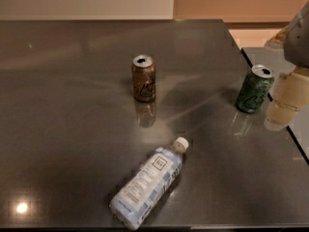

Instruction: Pick orange can

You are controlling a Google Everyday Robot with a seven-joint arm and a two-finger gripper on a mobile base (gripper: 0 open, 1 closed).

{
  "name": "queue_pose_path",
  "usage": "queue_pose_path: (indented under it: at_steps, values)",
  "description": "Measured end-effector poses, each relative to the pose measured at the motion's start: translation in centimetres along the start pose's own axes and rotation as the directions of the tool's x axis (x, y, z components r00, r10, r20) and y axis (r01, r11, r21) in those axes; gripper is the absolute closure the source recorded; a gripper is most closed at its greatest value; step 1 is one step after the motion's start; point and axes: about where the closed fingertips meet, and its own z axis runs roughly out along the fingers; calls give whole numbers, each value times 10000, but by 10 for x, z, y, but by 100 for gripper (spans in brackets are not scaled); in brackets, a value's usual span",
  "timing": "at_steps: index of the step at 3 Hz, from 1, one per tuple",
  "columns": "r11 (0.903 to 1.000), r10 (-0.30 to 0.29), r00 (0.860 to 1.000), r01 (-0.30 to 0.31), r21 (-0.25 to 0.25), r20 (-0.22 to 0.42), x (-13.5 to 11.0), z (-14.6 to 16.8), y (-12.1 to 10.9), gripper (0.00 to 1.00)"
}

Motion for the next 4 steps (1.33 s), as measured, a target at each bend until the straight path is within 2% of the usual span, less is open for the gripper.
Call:
queue_pose_path:
  at_steps: [1, 2, 4]
  values:
    - [10000, -1, 10000, 1, 1, 1, 0, 0, 0, 0]
    - [9997, -153, 9999, 154, -201, 59, -9, 4, -4, 0]
    - [9959, -604, 9963, 642, -629, 610, -63, 36, -12, 0]
